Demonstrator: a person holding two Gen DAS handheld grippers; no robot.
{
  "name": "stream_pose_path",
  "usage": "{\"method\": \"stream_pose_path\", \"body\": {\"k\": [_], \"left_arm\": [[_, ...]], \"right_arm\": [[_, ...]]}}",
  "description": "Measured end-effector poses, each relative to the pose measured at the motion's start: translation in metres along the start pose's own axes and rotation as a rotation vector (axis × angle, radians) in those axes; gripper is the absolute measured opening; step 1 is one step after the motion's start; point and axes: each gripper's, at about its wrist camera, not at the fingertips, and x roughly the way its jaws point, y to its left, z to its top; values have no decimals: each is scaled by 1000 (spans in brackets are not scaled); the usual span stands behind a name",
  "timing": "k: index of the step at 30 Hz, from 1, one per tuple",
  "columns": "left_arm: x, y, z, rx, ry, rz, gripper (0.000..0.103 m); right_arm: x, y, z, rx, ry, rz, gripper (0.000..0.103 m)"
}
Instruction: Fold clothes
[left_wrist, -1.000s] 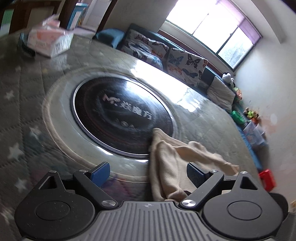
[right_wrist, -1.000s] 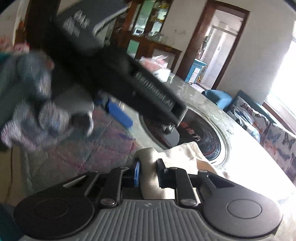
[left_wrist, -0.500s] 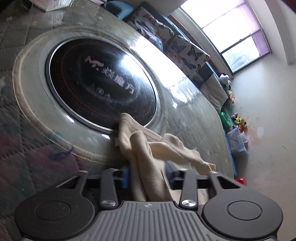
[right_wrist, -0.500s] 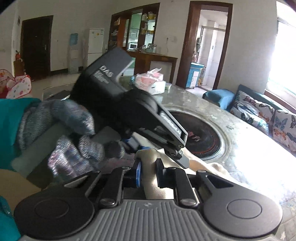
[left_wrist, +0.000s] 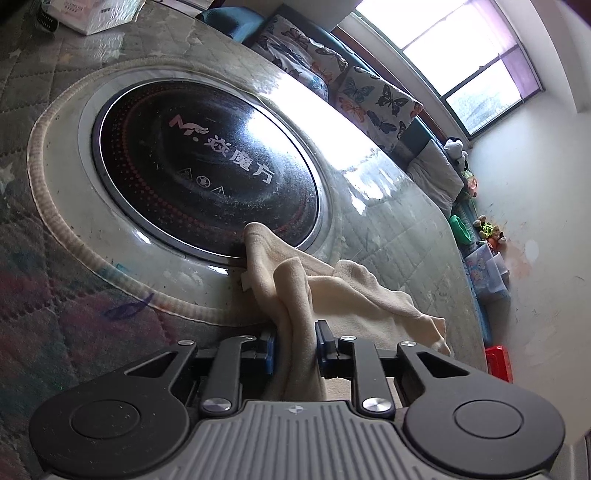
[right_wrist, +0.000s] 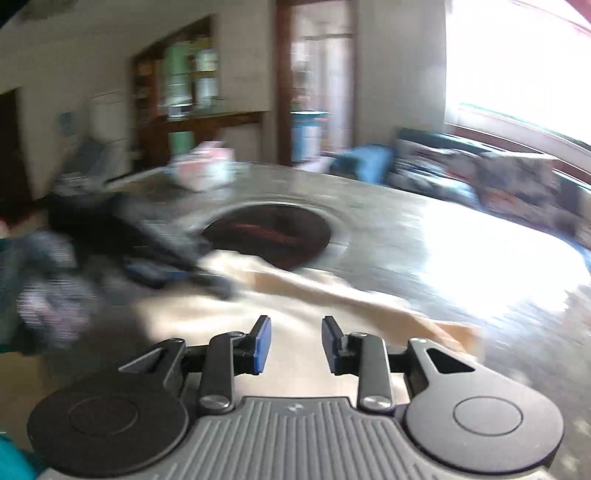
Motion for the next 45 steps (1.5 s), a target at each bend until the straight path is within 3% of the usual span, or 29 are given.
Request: {"method": "stream_pose_path", "body": {"k": [4, 10, 15, 17, 19, 25, 35, 45], "left_arm": [[2, -4, 0, 24, -2, 18, 22], [4, -10, -1, 62, -8, 41, 22], [6, -15, -2, 92, -14, 64, 22], [6, -18, -2, 106, -18, 73, 22], [6, -22, -2, 120, -22, 83, 22], [-1, -50, 2, 223, -64, 56, 17], [28, -127, -4, 360, -53, -61, 15], [77, -199, -30, 472, 22, -139, 15]], "right_arm": [[4, -60, -16, 137, 31, -149, 37], [21, -110, -40, 342, 50, -166, 38], [30, -112, -45, 349, 38, -151, 35], [30, -109, -43, 359, 33, -138, 18], [27, -109, -43, 361, 23, -128, 12], [4, -100, -34, 355, -40, -141, 10], [-62, -125, -24, 332, -135, -300, 9], [-117, -168, -43, 365, -148, -498, 9]]}}
